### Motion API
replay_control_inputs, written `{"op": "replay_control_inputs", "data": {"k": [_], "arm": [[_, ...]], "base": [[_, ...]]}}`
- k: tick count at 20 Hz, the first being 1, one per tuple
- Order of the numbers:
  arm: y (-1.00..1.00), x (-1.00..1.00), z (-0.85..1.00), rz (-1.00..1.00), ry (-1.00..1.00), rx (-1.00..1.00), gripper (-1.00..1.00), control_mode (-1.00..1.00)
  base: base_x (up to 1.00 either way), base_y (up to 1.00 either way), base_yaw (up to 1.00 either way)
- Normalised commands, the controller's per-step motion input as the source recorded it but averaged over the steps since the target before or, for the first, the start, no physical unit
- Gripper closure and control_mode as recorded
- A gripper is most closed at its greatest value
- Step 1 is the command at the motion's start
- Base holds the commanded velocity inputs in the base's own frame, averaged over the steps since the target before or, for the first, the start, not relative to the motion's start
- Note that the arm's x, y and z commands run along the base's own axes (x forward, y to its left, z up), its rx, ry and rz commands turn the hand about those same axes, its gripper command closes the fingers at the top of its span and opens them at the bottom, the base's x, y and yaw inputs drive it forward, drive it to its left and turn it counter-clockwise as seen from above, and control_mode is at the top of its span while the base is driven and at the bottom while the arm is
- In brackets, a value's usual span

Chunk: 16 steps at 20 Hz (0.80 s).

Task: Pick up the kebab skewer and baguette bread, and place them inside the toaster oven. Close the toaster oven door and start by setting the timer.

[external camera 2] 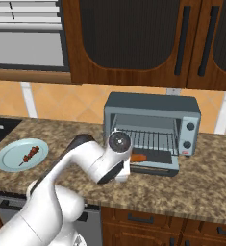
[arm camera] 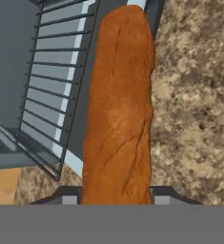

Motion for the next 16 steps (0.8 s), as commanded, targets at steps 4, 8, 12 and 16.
{"op": "replay_control_inputs", "data": {"k": [4,8,12,16], "arm": [[-0.68,0.74,0.15,-0.01,-0.09,0.11,1.00,-1.00],[-0.60,0.79,0.11,-0.03,-0.05,0.13,1.00,-1.00],[-0.26,0.69,0.04,0.00,0.00,0.08,1.00,-1.00],[-0.06,0.61,0.00,0.00,0.00,0.05,1.00,-1.00]], "base": [[0.00,0.00,0.00],[0.00,0.00,0.00],[0.00,0.00,0.00],[0.00,0.00,0.00]]}}
